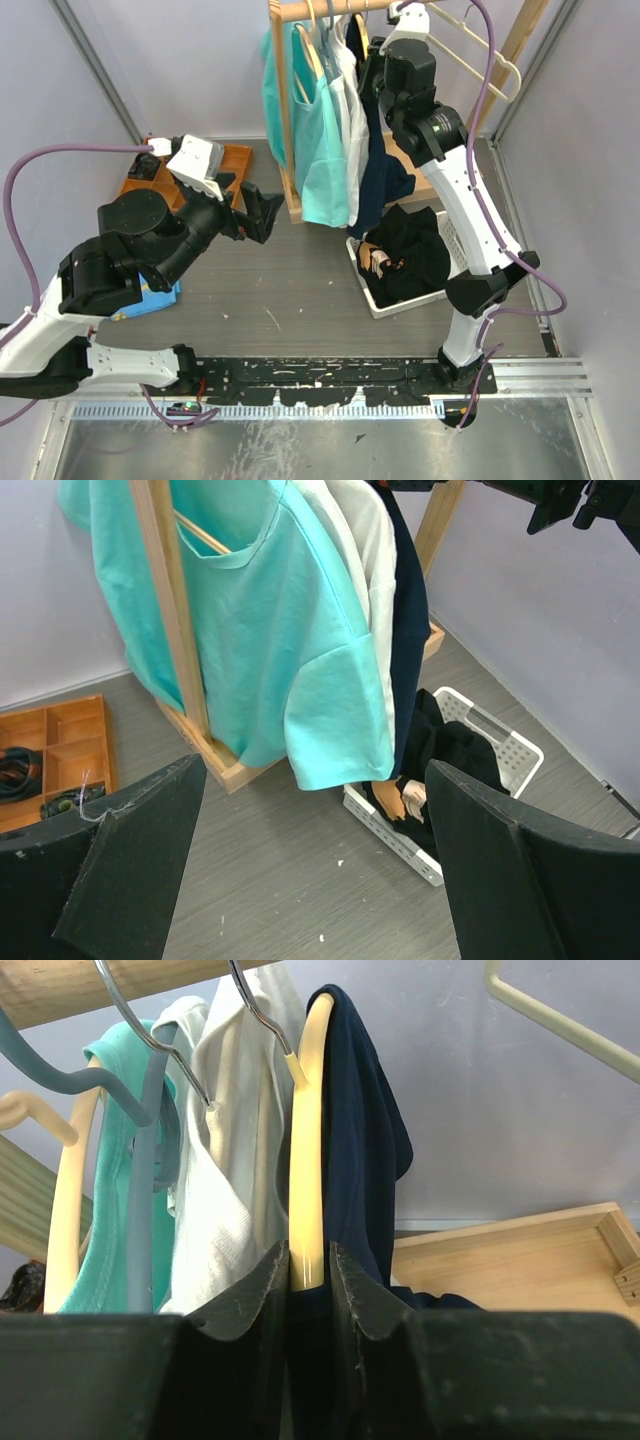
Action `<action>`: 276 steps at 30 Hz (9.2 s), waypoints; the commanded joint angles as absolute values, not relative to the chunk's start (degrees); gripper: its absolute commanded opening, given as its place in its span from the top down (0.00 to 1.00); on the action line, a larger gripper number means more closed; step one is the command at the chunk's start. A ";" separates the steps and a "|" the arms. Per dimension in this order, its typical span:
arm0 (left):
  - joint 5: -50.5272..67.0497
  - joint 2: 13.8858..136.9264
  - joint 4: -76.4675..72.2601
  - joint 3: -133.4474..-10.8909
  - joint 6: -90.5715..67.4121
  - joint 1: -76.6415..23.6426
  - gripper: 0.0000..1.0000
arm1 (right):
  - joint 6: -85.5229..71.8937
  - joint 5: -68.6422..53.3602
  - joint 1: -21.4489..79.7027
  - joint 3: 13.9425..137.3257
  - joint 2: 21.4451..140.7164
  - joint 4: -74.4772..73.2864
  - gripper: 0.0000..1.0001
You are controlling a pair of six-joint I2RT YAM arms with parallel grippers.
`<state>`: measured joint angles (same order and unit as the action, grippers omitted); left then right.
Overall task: Remove the t-shirt from the hanger
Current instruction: Pick up the hanger from the clothesline, then remove the T-shirt from the hanger.
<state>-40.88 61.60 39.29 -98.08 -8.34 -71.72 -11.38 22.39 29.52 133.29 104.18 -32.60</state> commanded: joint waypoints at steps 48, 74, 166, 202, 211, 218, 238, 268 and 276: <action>-35.19 85.32 33.47 -123.69 3.33 -68.03 0.02 | -9.95 16.28 29.35 109.27 73.35 -19.30 0.99; -13.71 108.01 27.63 -142.80 -4.32 -55.57 0.01 | -10.97 13.08 29.44 98.62 56.14 -23.11 0.99; -20.56 122.93 17.93 -151.97 -3.05 -49.47 1.00 | -9.06 9.61 29.44 96.65 40.19 -31.98 0.99; -15.80 112.24 22.84 -150.67 1.23 -66.18 1.00 | -11.43 16.63 29.46 87.84 47.69 -20.66 0.99; -16.15 110.28 25.22 -148.84 3.11 -66.84 0.41 | -11.44 15.98 29.44 87.28 47.10 -20.30 0.99; -13.81 111.00 19.67 -148.51 10.54 -66.42 0.26 | -11.82 13.57 29.50 87.28 46.94 -20.30 0.99; -9.22 116.02 14.14 -148.11 13.17 -64.47 0.48 | -13.01 8.71 29.43 88.92 46.92 -20.30 0.99; -6.08 116.33 8.11 -153.16 8.23 -64.25 0.81 | -5.51 11.49 29.39 90.99 44.70 -14.87 0.99; -6.36 114.75 8.38 -152.68 8.46 -64.38 0.13 | 0.74 11.20 29.46 96.66 46.44 -11.76 0.99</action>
<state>-6.66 117.05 10.02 -151.74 8.54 -64.49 -3.73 11.14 29.43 90.24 46.61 -24.47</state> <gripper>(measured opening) 0.859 0.254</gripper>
